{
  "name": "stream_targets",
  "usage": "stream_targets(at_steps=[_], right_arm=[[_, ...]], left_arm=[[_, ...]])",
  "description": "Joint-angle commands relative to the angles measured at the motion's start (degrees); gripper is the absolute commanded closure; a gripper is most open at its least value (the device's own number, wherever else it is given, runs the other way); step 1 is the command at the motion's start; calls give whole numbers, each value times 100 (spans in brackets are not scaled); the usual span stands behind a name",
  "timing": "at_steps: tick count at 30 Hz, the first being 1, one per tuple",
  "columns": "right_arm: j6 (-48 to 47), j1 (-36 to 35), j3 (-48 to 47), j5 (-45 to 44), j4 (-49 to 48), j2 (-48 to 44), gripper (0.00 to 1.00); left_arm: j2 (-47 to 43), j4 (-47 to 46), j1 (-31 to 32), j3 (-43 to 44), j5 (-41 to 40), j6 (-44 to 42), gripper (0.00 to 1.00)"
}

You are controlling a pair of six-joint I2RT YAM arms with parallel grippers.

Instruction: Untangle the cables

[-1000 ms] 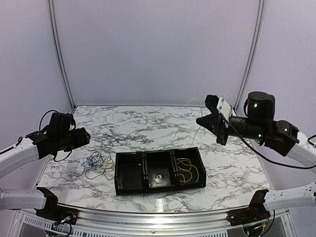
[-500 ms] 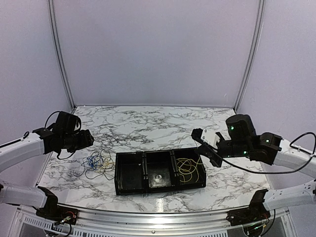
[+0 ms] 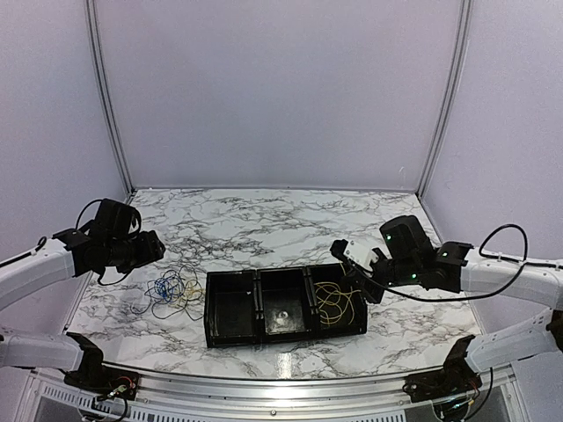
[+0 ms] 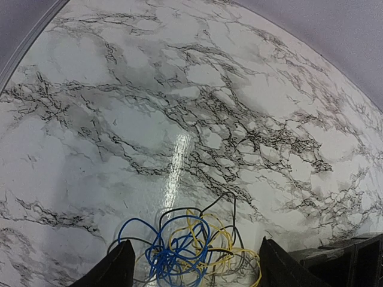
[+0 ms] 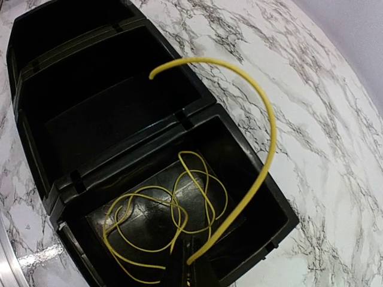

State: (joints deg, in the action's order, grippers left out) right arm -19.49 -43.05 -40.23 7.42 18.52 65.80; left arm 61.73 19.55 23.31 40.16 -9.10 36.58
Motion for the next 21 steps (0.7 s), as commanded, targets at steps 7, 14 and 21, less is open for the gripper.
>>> stream_targets(at_steps=[7, 14, 21], right_arm=[[132, 11, -1202, 737, -384, 682, 100], [361, -151, -1257, 882, -163, 653, 100], [570, -139, -976, 684, -237, 567, 100]], left_arm=[[-91, 145, -9, -257, -133, 205, 25], [-66, 137, -3, -370, -182, 275, 25], [2, 133, -8, -374, -171, 257, 24]])
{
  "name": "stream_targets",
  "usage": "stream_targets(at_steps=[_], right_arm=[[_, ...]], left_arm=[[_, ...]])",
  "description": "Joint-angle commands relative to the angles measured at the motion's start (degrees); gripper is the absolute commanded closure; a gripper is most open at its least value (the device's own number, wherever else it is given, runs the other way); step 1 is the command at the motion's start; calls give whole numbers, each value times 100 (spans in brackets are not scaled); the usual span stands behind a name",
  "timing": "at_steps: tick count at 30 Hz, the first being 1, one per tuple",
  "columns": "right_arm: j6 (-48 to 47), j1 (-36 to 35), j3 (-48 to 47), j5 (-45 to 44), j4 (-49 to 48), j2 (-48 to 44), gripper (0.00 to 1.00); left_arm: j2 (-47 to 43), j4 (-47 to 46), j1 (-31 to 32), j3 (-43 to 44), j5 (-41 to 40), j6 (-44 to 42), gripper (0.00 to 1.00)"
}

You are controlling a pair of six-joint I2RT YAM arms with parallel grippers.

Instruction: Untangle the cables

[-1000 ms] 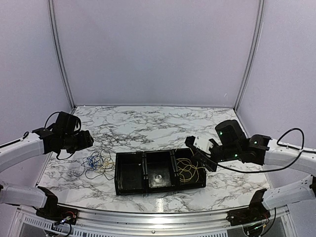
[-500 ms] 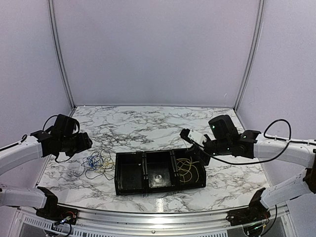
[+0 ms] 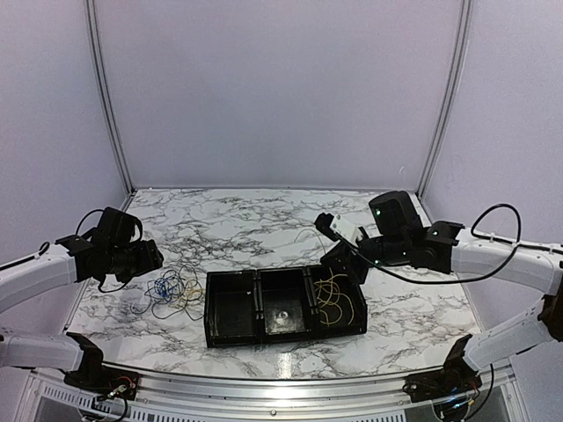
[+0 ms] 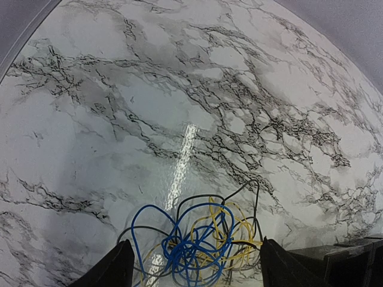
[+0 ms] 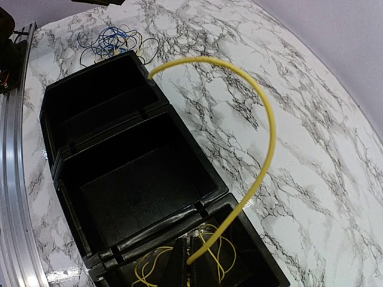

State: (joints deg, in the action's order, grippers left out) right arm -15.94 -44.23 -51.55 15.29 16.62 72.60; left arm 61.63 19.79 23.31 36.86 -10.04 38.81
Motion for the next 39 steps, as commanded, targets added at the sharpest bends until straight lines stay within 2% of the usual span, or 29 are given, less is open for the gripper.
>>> stream_targets(at_steps=[1, 7, 13, 23, 28, 29, 33, 37, 39], right_arm=[[235, 7, 241, -119, -91, -111, 100], [480, 168, 881, -86, -457, -88, 100], [382, 185, 1259, -406, -509, -110, 100], [408, 227, 1161, -644, -132, -143, 100], [583, 257, 981, -451, -18, -88, 100], [579, 257, 958, -434, 8, -81, 98], [321, 257, 784, -482, 383, -74, 75], [9, 317, 504, -672, 820, -103, 64], [19, 501, 359, -451, 923, -60, 57]], left_arm=[[29, 105, -6, -27, -77, 25, 24], [162, 101, -4, 91, -10, 2, 24], [179, 104, -6, 128, 11, -7, 24], [274, 73, -6, 99, -37, 35, 24], [313, 65, -3, 202, -28, -40, 23], [297, 66, -6, 219, -43, -59, 23], [155, 62, -7, 306, -88, -181, 22], [-17, 74, -17, 292, -158, -268, 22], [-93, 71, -16, 244, -168, -267, 22]])
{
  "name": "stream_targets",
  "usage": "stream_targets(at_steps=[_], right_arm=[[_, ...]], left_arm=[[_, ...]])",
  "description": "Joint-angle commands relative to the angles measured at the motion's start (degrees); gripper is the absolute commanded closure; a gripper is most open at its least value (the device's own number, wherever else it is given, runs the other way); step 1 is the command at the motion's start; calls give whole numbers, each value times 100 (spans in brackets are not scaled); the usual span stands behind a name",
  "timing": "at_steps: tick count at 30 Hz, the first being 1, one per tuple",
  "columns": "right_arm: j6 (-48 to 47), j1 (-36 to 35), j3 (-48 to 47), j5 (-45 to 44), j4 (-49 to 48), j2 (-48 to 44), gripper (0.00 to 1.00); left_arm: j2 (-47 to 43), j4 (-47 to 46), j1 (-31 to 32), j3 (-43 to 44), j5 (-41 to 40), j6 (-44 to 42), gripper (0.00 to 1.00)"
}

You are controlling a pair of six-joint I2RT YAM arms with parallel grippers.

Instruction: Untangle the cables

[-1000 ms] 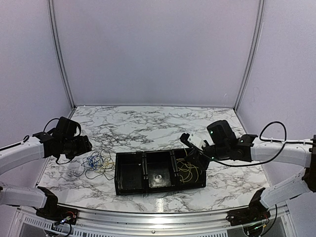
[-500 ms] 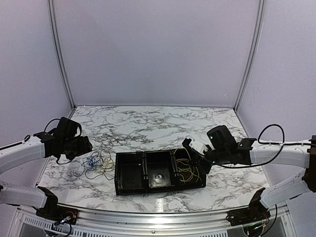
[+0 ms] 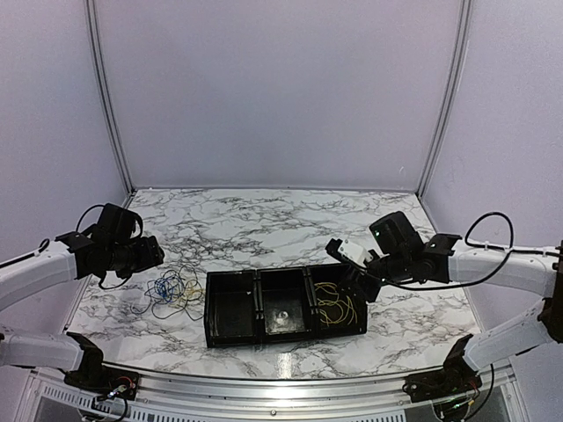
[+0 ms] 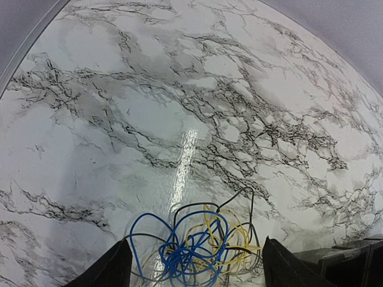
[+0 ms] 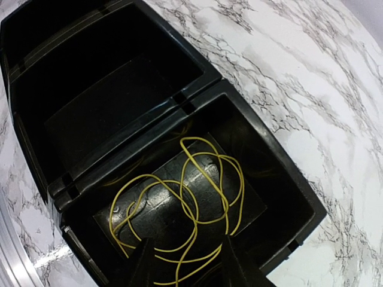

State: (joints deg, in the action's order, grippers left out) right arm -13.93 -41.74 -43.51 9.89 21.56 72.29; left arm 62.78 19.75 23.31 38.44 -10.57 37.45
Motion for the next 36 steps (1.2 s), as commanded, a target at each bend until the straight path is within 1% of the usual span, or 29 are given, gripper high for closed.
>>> stream_targets(at_steps=[1, 4, 6, 10, 14, 18, 20, 23, 27, 36], right_arm=[[-168, 324, -490, 188, 417, -1, 56], [-113, 371, -561, 283, 187, 109, 55], [-265, 363, -692, 538, 52, 173, 55], [-520, 340, -1344, 818, -61, 535, 53], [-539, 265, -1992, 923, -144, 1033, 52], [-554, -22, -2424, 962, -254, 1367, 50], [-597, -218, -2561, 962, -287, 1481, 50], [-640, -456, -2602, 969, -355, 1565, 50], [-555, -583, -2482, 1063, -386, 1550, 50], [-523, -592, -2084, 983, -416, 1250, 49]], left_arm=[[-233, 73, -15, 57, -115, -106, 22], [-264, 73, -19, -28, -72, -19, 22], [-267, 74, -13, -64, 14, -14, 22], [-251, 107, -12, -114, 219, -49, 23], [-133, 365, -18, -29, 286, 46, 31], [189, 814, -13, 185, 319, 149, 39], [408, 1077, -34, 295, 297, 172, 41], [690, 1145, -82, 348, 405, 120, 46], [1061, 1142, -214, 544, 556, 5, 53], [1778, 805, -505, 920, 861, -210, 61]])
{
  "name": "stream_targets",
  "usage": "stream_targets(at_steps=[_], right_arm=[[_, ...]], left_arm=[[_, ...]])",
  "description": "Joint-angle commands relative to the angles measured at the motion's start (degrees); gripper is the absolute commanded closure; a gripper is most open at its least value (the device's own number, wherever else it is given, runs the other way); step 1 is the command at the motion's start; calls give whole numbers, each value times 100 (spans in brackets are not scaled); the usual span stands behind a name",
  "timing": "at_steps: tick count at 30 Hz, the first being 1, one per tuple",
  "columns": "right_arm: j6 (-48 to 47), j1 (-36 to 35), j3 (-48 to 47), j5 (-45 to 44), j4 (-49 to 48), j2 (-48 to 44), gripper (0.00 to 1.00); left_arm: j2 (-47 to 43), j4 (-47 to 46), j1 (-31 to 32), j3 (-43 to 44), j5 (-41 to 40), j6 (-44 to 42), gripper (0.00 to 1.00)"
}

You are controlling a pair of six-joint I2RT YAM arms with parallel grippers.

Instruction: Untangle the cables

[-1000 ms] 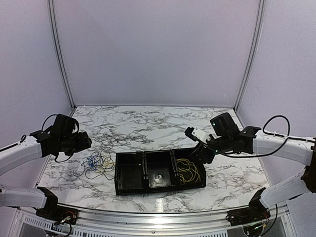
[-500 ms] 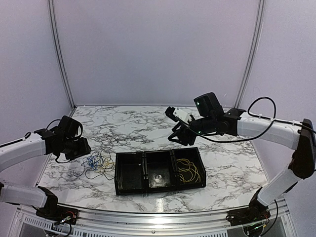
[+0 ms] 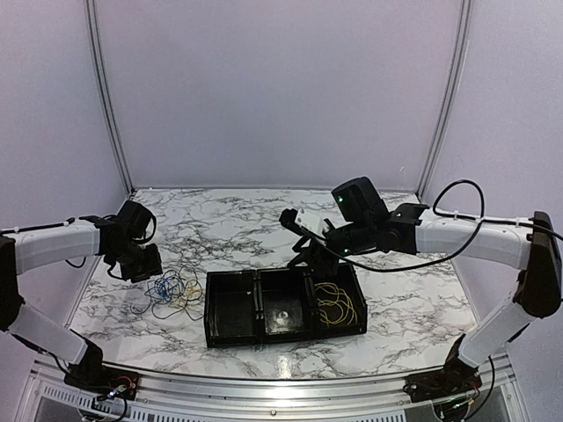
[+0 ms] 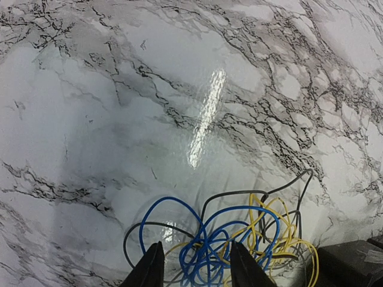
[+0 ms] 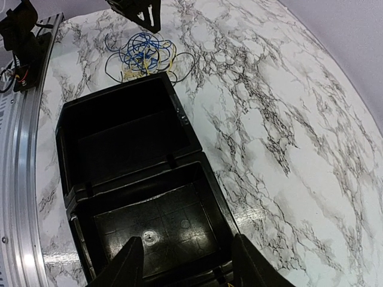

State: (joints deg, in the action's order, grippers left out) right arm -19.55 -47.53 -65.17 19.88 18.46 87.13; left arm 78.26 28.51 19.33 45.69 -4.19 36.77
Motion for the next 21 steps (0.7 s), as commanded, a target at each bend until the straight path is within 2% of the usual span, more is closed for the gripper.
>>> stream_targets(at_steps=[1, 8, 14, 18, 21], right_arm=[[41, -13, 112, -33, -113, -258, 49], [-1, -18, 205, -155, -164, -342, 49], [-85, -19, 125, -74, -211, -226, 49], [-138, -41, -155, 102, -238, 14, 49], [-228, -105, -468, 330, -382, 260, 49]], left_arm=[[304, -106, -120, 231, 256, -144, 63], [697, -180, -162, 432, 568, -189, 78], [628, -147, -174, 504, 673, -294, 100], [236, -16, -177, 420, 849, -477, 100], [-470, -9, -180, 255, 1096, -660, 100]])
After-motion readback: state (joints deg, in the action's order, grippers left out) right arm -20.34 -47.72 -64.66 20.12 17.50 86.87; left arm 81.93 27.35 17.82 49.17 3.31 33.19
